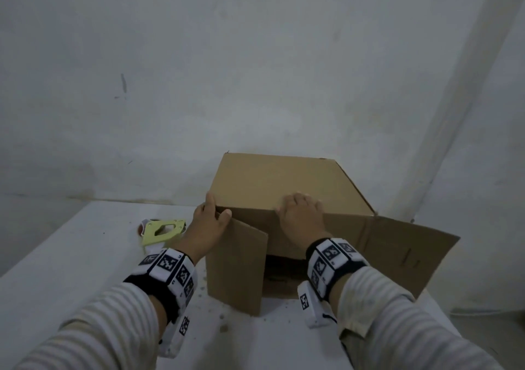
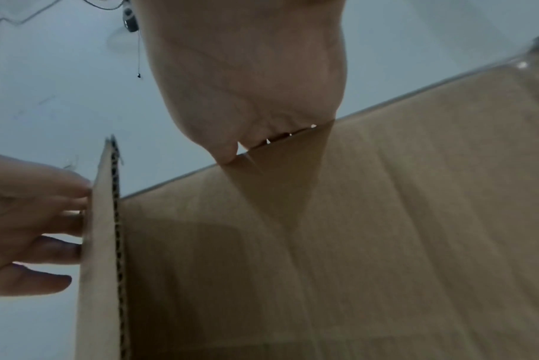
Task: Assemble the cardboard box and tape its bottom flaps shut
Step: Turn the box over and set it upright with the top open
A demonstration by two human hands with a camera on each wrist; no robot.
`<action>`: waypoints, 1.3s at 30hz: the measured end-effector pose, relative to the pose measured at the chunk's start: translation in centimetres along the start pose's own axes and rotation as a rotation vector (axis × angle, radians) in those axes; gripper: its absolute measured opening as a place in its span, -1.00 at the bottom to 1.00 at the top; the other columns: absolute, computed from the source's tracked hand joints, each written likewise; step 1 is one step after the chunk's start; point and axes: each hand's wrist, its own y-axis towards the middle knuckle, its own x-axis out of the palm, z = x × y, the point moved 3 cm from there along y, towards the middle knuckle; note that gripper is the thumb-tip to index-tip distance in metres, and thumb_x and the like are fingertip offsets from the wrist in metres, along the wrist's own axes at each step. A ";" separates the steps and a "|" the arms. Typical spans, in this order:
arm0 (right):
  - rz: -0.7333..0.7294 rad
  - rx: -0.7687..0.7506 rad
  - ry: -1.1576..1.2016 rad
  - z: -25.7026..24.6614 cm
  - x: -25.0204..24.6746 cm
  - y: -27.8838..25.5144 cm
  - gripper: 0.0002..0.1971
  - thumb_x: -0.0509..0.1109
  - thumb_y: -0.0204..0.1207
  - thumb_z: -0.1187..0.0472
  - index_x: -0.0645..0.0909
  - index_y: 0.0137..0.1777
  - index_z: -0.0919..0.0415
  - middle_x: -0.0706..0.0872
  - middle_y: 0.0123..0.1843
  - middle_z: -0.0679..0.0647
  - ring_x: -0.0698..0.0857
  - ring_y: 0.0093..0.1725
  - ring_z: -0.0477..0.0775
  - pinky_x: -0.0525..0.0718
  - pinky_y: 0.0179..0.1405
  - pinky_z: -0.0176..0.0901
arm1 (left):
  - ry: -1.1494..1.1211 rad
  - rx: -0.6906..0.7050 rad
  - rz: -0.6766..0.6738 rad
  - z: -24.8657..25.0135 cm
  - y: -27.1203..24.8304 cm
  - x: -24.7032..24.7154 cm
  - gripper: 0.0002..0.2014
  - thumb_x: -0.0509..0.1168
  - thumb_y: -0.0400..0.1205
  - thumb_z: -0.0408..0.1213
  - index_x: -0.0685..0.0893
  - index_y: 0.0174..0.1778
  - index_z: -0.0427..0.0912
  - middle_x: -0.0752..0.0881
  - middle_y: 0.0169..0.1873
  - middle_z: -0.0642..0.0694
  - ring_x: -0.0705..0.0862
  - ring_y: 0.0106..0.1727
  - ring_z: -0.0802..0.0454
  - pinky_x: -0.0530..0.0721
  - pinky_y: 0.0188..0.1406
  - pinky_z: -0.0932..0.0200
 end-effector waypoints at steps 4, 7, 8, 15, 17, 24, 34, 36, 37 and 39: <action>-0.058 -0.086 0.004 -3.5 0.6 1.4 -0.42 -0.06 0.69 -0.13 0.29 0.56 0.23 0.28 0.64 0.21 0.19 0.63 0.26 0.08 0.63 0.22 | 0.047 0.035 -0.023 -0.2 -0.2 -0.1 -0.31 -0.02 0.71 0.05 -0.21 0.67 -0.05 0.08 0.63 -0.21 0.21 0.60 -0.20 0.33 0.50 -0.14; -0.095 -0.155 -0.014 -6.1 1.1 1.8 -0.42 -0.07 0.69 -0.12 0.22 0.60 0.20 0.20 0.67 0.18 0.13 0.66 0.26 0.08 0.64 0.21 | 0.058 0.027 -0.032 -0.6 -0.1 -0.5 -0.31 -0.03 0.72 0.05 -0.22 0.67 -0.07 0.06 0.64 -0.22 0.20 0.61 -0.20 0.30 0.50 -0.11; -0.099 -0.164 -0.018 -6.6 1.3 1.9 -0.43 -0.06 0.69 -0.11 0.19 0.61 0.18 0.18 0.68 0.17 0.11 0.67 0.26 0.07 0.64 0.21 | 0.056 0.023 -0.035 -0.8 0.0 -0.7 -0.31 -0.03 0.72 0.05 -0.22 0.67 -0.08 0.06 0.64 -0.22 0.19 0.61 -0.19 0.29 0.51 -0.10; -0.058 -0.186 -0.037 -6.2 2.2 1.8 -0.45 -0.07 0.69 -0.12 0.16 0.61 0.13 0.18 0.68 0.13 0.12 0.67 0.24 0.11 0.61 0.20 | 0.020 0.093 -0.117 -1.4 -0.5 -1.6 -0.29 -0.01 0.71 0.02 -0.23 0.67 -0.09 0.09 0.65 -0.15 0.20 0.62 -0.12 0.31 0.53 -0.08; -0.061 -0.186 -0.034 -6.0 2.0 1.7 -0.45 -0.07 0.70 -0.11 0.14 0.62 0.12 0.16 0.69 0.12 0.10 0.68 0.23 0.08 0.62 0.18 | 0.000 0.103 -0.142 -1.4 -0.5 -1.7 -0.31 0.01 0.70 0.02 -0.17 0.67 -0.06 0.12 0.65 -0.15 0.22 0.61 -0.13 0.32 0.54 -0.11; -0.075 -0.168 -0.038 -5.4 1.9 1.3 -0.43 -0.10 0.71 -0.14 0.08 0.66 0.09 0.09 0.72 0.09 0.05 0.70 0.18 0.02 0.63 0.13 | -0.018 0.025 -0.239 -1.5 -1.1 -3.5 -0.37 0.11 0.69 -0.05 0.02 0.65 -0.01 0.46 0.20 -0.05 0.47 0.04 0.00 0.43 -0.22 0.23; -0.069 -0.163 -0.047 -5.1 2.1 1.3 -0.41 -0.11 0.70 -0.17 0.07 0.67 0.07 0.09 0.72 0.06 0.05 0.70 0.15 0.02 0.64 0.08 | 0.223 0.052 -0.472 -1.8 -0.7 -7.8 -0.81 0.19 0.61 -0.38 0.67 0.02 -0.35 0.72 -0.20 -0.27 0.75 -0.16 -0.23 0.79 -0.13 0.07; -0.066 -0.165 -0.046 -5.0 2.0 1.3 -0.41 -0.11 0.70 -0.17 0.07 0.67 0.07 0.09 0.72 0.06 0.05 0.70 0.14 0.03 0.64 0.08 | 0.412 0.096 -0.456 -1.6 -0.4 -8.3 -0.78 0.18 0.58 -0.44 0.69 0.04 -0.36 0.67 -0.31 -0.20 0.60 -0.40 -0.07 0.61 -0.41 0.19; -0.065 -0.165 -0.046 -5.0 2.0 1.3 -0.41 -0.11 0.70 -0.17 0.07 0.67 0.07 0.09 0.72 0.06 0.05 0.70 0.14 0.02 0.64 0.07 | 0.494 0.110 -0.443 -1.5 -0.2 -8.5 -0.75 0.18 0.57 -0.45 0.71 0.07 -0.29 0.70 -0.26 -0.20 0.57 -0.37 -0.05 0.56 -0.39 0.18; -0.068 -0.163 -0.046 -4.9 2.0 1.3 -0.41 -0.12 0.70 -0.17 0.06 0.67 0.06 0.08 0.72 0.06 0.05 0.70 0.13 0.02 0.64 0.07 | 0.636 0.144 -0.404 -1.4 0.1 -8.9 -0.71 0.16 0.58 -0.44 0.70 0.13 -0.17 0.72 -0.08 -0.18 0.59 -0.18 -0.07 0.54 -0.25 0.12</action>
